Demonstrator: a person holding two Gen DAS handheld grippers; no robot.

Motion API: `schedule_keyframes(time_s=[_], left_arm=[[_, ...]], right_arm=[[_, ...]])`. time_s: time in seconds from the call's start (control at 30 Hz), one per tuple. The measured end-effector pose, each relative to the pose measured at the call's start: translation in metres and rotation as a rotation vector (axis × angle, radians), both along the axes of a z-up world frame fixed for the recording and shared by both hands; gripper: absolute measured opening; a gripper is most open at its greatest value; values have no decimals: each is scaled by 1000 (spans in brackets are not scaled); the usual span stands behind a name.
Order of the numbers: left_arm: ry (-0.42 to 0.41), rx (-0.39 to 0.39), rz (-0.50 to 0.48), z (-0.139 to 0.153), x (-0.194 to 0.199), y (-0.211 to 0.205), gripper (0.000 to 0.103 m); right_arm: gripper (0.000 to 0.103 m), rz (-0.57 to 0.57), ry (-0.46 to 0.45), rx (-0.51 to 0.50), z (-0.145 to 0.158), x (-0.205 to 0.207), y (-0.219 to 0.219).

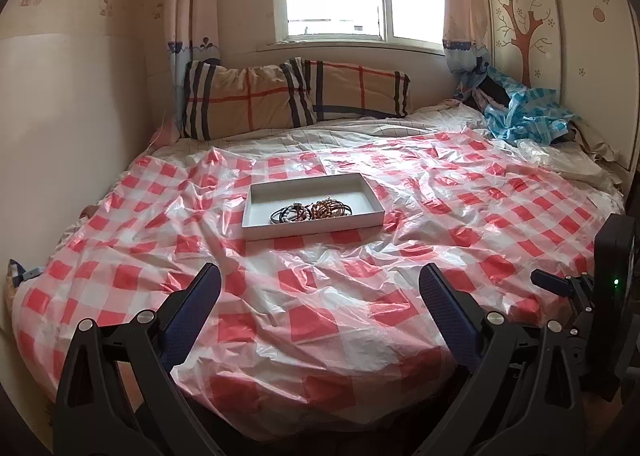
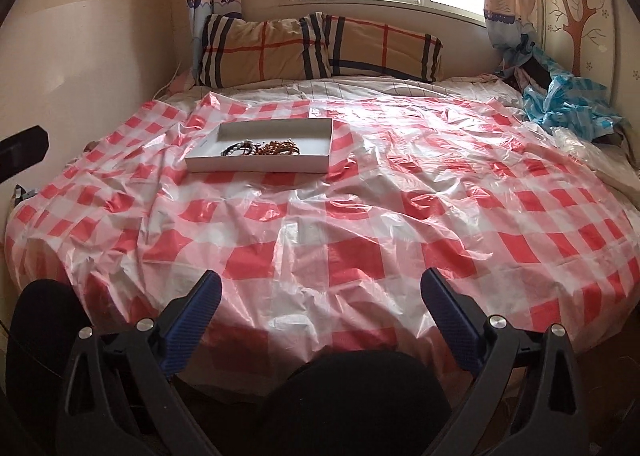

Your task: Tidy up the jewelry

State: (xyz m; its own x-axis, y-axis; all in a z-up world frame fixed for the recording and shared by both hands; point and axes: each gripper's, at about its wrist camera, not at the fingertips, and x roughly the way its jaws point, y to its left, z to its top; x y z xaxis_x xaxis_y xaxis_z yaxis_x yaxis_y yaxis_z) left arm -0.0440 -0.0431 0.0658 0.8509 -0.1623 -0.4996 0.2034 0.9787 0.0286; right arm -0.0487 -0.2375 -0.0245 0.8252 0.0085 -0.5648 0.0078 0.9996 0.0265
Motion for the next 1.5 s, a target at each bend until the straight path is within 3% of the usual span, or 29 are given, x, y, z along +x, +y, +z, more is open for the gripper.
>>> schedule_keyframes(time_s=[0.17,0.3,0.5,0.6,0.77,1.2,1.5], left_arm=[[45,23,-10,-24,1,-3,95],[107,39,-5,-60,12,1,95],[192,8,10,-109,33,14,95],[222,6,-4,-122,41,16,95],[233,-14,-38,-131,47,16,95],[260,-14,-35,-138,55,17,95],[221,70,1,-133,51,11,95]], right_arm=[[95,-20,-39,-27,-4,-3,5],[96,-32,-55,-58,-5,-4,7],[96,-44,-81,-106,-8,-7,7],[96,-66,-53,-79,-14,-1,-1],[96,-109,-36,-17,-15,4,-12],[96,-119,-33,-88,-17,10,1],[96,-97,-22,-82,-17,11,4]])
